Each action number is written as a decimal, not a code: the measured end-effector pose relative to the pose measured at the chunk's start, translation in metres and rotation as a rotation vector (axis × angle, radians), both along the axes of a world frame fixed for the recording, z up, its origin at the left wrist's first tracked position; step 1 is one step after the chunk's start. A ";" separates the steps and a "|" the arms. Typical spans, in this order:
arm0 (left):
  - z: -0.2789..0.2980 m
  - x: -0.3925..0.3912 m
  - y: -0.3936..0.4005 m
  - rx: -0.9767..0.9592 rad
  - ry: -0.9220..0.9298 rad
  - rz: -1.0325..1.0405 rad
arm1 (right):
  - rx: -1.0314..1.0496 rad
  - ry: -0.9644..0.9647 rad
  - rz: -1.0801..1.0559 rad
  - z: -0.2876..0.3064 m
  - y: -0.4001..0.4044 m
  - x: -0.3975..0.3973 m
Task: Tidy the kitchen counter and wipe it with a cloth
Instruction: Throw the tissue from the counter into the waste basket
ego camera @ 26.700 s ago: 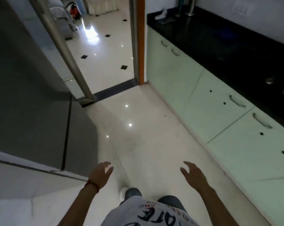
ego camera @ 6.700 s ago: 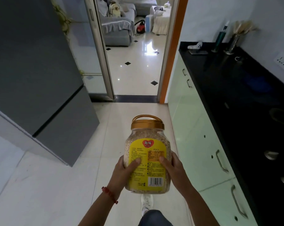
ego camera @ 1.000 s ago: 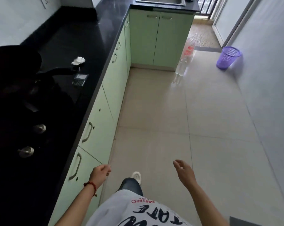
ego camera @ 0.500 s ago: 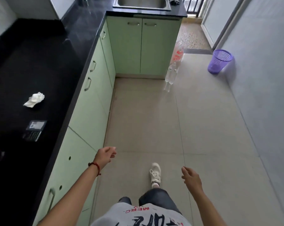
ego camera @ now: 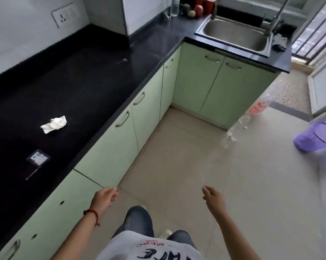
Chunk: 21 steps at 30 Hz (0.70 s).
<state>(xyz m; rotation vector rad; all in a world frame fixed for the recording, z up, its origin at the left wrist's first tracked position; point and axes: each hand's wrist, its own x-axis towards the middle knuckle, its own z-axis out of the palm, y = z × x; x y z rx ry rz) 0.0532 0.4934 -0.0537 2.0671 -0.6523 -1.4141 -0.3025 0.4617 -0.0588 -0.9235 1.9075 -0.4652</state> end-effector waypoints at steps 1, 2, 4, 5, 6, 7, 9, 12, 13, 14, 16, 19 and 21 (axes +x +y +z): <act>0.001 0.003 -0.004 -0.003 -0.005 0.047 | -0.007 -0.003 0.043 0.000 -0.023 0.006; 0.002 0.007 -0.010 -0.003 -0.009 0.091 | -0.009 -0.015 0.084 0.000 -0.044 0.013; 0.002 0.015 -0.025 -0.018 -0.017 0.157 | -0.010 -0.045 0.157 -0.001 -0.085 0.030; 0.002 0.019 -0.035 -0.035 -0.029 0.178 | -0.014 -0.054 0.189 -0.001 -0.104 0.040; 0.004 0.021 -0.046 -0.053 -0.039 0.188 | -0.017 -0.061 0.213 -0.001 -0.123 0.050; 0.008 0.023 -0.058 -0.079 -0.042 0.194 | -0.028 -0.075 0.235 0.000 -0.141 0.060; 0.016 0.027 -0.086 -0.134 -0.075 0.168 | -0.069 -0.080 0.284 0.004 -0.175 0.078; 0.034 0.029 -0.126 -0.232 -0.119 0.092 | -0.126 -0.076 0.386 0.024 -0.217 0.108; 0.039 0.033 -0.140 -0.269 -0.146 0.065 | -0.152 -0.085 0.416 0.031 -0.231 0.120; 0.046 0.037 -0.154 -0.304 -0.176 0.048 | -0.174 -0.090 0.442 0.037 -0.244 0.131; 0.056 0.048 -0.175 -0.351 -0.255 0.062 | -0.206 -0.105 0.506 0.050 -0.265 0.156; 0.067 0.068 -0.188 -0.389 -0.408 0.158 | -0.240 -0.144 0.650 0.065 -0.288 0.197; 0.067 0.080 -0.185 -0.396 -0.524 0.228 | -0.239 -0.182 0.751 0.075 -0.300 0.224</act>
